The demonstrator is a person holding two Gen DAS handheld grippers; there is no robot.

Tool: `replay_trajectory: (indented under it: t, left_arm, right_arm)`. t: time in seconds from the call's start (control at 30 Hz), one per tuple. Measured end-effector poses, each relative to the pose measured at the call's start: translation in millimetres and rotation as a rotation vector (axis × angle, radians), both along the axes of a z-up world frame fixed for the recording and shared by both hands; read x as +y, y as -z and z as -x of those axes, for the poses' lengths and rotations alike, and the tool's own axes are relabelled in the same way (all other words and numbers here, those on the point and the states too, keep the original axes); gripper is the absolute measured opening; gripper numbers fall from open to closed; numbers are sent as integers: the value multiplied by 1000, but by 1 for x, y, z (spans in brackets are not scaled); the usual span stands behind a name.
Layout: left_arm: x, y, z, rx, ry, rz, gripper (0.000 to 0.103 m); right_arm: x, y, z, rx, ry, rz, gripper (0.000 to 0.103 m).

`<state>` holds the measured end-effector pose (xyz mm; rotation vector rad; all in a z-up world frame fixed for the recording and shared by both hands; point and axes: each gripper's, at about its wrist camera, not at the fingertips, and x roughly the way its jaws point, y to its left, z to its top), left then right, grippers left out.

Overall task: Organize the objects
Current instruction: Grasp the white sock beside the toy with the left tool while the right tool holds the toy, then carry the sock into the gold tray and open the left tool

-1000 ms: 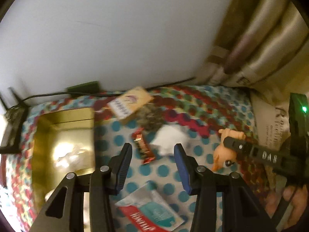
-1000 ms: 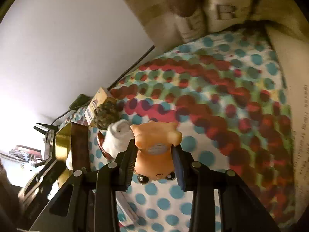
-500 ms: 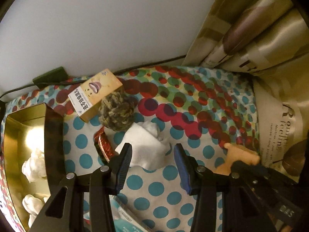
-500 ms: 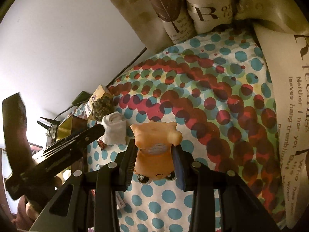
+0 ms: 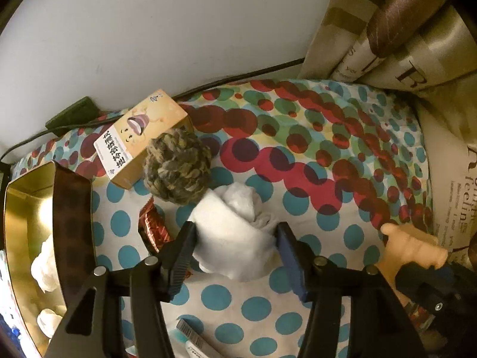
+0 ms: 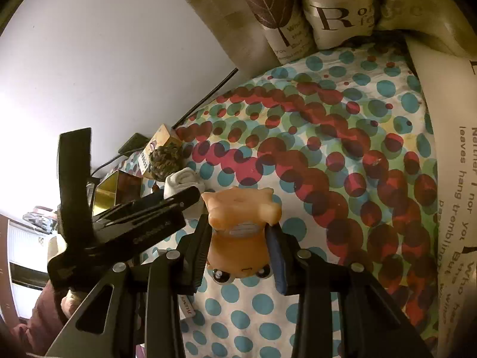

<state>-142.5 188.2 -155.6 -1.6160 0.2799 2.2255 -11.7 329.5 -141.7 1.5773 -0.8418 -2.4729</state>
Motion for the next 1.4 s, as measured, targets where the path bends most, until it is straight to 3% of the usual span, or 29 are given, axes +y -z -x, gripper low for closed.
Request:
replay_trajectory:
  t: [0.2,0.8,1.17,1.4]
  left_arm:
    - [-2,-5,-3,3,5,23,43]
    - [-32,-63,-47,90,-11,-44,41]
    - [-77,-98,-85,160,-44,-65,41]
    - [-137,-107,-105,151,-131,-81,41]
  right_arm:
    - [2,-1,-1,0,13,3,35]
    - [-13,-14,-8,23,15,-18,35]
    - [-19,-17,-10,13,23,-27,35]
    - [-30,-20,-7,13,1,-45,35]
